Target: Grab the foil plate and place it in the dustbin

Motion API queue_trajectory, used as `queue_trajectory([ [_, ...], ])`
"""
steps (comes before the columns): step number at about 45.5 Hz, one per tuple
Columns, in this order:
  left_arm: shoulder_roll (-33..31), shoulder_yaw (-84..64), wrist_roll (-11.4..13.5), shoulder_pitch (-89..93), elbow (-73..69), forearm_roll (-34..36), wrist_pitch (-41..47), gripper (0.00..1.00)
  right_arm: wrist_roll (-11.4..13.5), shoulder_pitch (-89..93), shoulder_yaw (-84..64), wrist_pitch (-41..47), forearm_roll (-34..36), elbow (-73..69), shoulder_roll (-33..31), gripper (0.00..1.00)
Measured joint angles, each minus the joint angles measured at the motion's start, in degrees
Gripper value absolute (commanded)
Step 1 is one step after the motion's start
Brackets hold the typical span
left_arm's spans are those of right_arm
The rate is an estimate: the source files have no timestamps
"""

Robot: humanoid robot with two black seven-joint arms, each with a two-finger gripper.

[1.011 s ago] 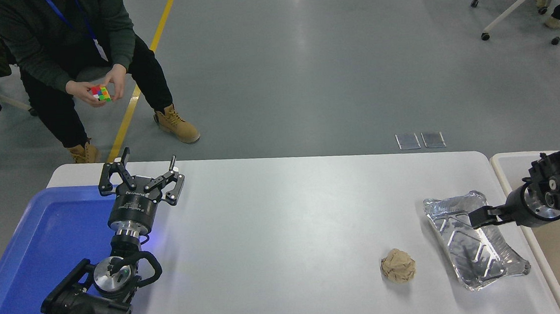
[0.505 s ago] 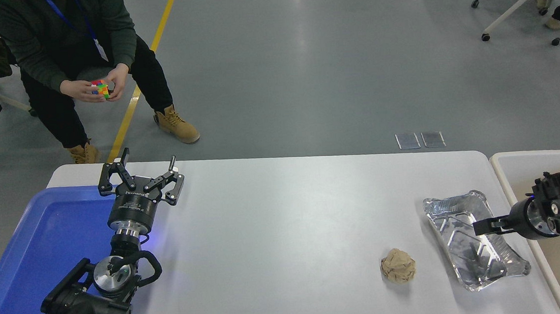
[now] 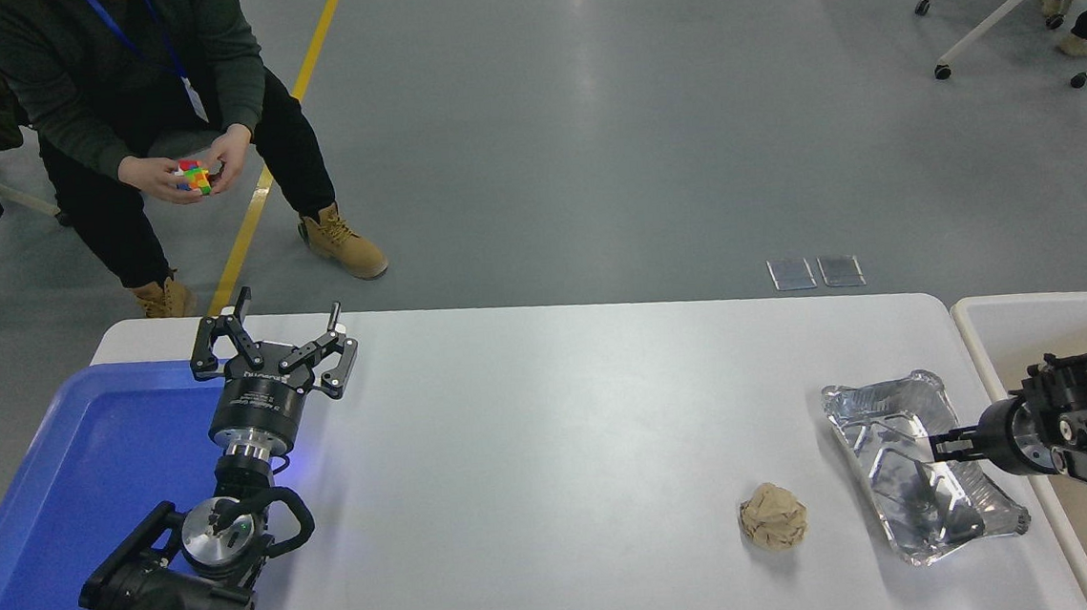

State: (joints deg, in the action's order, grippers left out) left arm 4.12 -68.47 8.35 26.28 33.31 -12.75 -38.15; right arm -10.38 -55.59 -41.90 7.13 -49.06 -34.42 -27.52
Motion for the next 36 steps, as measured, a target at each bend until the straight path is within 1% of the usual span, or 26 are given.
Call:
queue_trajectory([
  [1,0.00,0.00,0.00,0.00,0.00,0.00,0.00,0.99,-0.01,0.04,-0.04,-0.04,-0.01,0.11,0.04,0.06],
  [2,0.00,0.00,0.00,0.00,0.00,0.00,0.00,0.99,-0.02,0.09,-0.09,-0.10,-0.01,0.28,0.09,0.00],
  [24,0.00,0.00,0.00,0.00,0.00,0.00,0.00,0.99,0.27,0.89,-0.56,-0.31,-2.21,2.61,0.87,0.00],
  [36,0.01,0.00,0.00,0.00,0.00,0.00,0.00,0.99,0.16,-0.88,0.90,1.36,-0.90,0.51,-0.14,0.00],
])
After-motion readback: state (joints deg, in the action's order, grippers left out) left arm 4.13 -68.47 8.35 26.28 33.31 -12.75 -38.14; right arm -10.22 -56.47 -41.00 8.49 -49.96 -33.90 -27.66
